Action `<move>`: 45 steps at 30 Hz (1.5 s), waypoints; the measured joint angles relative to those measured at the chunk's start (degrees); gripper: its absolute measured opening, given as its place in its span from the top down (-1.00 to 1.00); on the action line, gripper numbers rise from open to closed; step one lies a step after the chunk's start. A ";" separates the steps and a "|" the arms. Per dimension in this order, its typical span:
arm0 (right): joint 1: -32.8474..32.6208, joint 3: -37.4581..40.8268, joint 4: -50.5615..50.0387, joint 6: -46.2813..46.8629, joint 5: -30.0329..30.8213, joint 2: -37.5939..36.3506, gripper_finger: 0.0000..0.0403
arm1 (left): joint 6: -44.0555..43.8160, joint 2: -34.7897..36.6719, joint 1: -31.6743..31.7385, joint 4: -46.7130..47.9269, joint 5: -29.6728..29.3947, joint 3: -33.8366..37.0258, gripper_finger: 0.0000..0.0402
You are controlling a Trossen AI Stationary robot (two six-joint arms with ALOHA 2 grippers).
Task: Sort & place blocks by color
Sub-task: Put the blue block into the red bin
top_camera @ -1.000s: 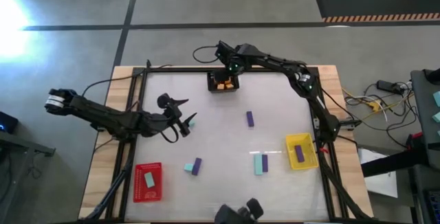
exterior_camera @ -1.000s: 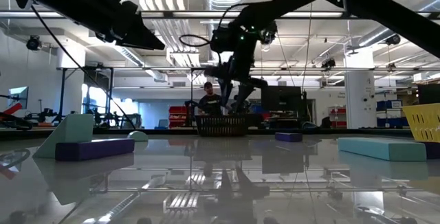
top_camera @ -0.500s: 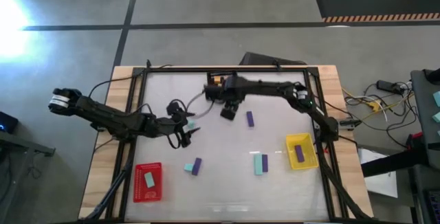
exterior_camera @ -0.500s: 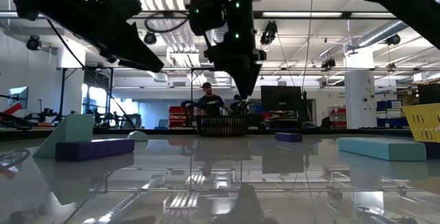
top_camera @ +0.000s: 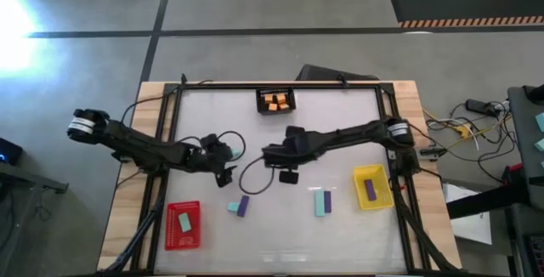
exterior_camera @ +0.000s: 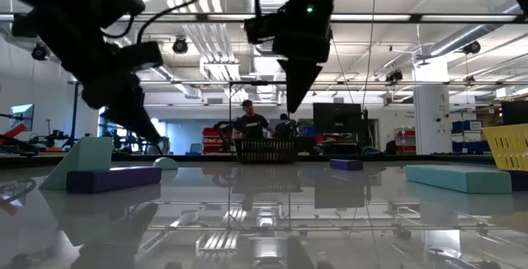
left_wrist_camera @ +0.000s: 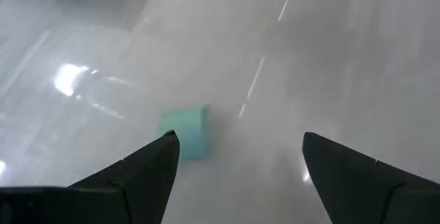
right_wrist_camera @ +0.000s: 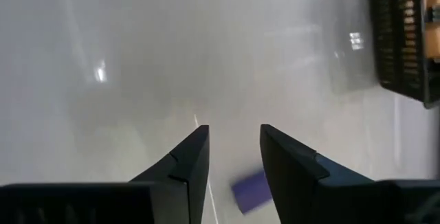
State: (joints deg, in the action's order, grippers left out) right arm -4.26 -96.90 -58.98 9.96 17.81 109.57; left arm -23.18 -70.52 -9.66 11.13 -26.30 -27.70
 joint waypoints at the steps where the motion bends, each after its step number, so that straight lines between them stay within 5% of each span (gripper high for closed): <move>1: -0.34 2.49 2.74 0.05 -0.04 -1.74 0.41 | 1.13 -0.78 0.65 -0.07 0.04 0.00 -0.45; 16: -1.11 39.08 48.09 -2.67 -0.03 -28.18 0.44 | 7.03 -6.86 8.84 -2.28 0.30 0.00 -0.44; 25: -1.13 54.58 68.50 -2.76 -4.70 -36.19 0.46 | 7.18 -9.19 9.64 -5.25 1.40 0.00 -0.30; 38: -1.13 59.75 74.29 -1.62 -6.43 -37.21 0.46 | 5.34 -12.13 10.03 -8.81 2.84 -0.20 0.40; 45: -1.13 60.46 74.28 -1.55 -6.46 -37.21 0.46 | 4.83 -7.36 8.13 -6.07 4.25 -3.32 0.42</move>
State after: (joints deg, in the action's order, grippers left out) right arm -5.39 -36.45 15.30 8.41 11.35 72.36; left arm -18.36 -77.88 -1.53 5.06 -22.05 -31.02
